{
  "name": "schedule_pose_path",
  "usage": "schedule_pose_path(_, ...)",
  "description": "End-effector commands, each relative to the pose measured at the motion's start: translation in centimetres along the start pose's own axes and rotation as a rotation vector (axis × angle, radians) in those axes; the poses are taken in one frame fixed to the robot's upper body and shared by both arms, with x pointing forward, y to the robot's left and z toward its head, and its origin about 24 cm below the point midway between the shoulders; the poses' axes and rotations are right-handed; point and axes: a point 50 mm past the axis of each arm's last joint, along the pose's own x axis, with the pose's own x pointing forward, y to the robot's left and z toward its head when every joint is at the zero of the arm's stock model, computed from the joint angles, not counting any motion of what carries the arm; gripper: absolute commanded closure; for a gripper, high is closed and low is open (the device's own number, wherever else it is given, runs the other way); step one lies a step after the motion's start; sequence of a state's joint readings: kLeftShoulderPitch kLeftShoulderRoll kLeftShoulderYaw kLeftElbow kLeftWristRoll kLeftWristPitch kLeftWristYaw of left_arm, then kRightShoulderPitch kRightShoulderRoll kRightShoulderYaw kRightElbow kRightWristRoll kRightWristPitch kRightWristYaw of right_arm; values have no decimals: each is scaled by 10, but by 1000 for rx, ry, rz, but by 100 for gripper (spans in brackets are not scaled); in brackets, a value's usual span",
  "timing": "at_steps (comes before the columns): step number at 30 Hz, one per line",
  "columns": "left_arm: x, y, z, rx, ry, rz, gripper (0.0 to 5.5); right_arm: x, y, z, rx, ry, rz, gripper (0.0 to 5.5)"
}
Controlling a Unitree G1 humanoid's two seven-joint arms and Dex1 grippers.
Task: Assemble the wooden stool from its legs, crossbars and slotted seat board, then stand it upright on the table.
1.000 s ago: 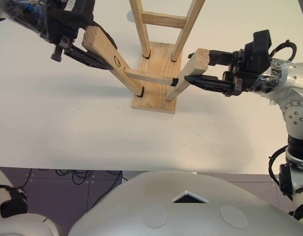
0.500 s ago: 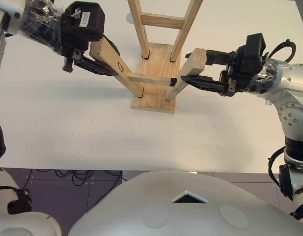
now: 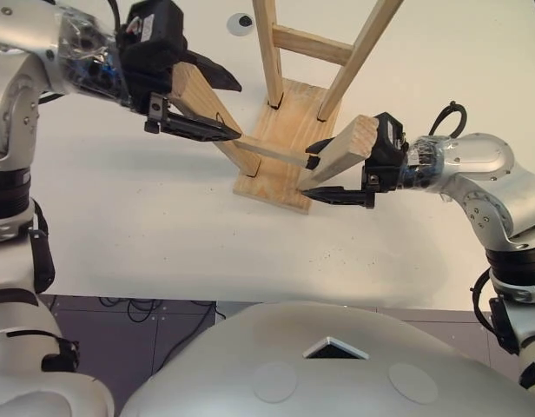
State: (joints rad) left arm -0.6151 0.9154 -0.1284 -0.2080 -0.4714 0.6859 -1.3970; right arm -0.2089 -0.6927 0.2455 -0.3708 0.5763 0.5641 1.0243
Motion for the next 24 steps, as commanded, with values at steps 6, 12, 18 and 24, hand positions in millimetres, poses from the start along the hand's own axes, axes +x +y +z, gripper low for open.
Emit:
schedule_pose_path(6, -56, 7, -1, -177, -334, 292, 249, -54, -5, 19, 107, -159, -80, 194)
schedule_pose_path(12, -73, -1, 26, -230, -742, 282, 345, -90, -20, 79, -9, -368, -201, 295)
schedule_pose_path(18, -41, 20, 52, -289, -866, 357, 451, -17, 1, 166, -42, -696, 86, 414)
schedule_pose_path(24, 26, -4, -24, -567, -654, 269, 542, 38, 12, 86, 217, -450, 171, 518)
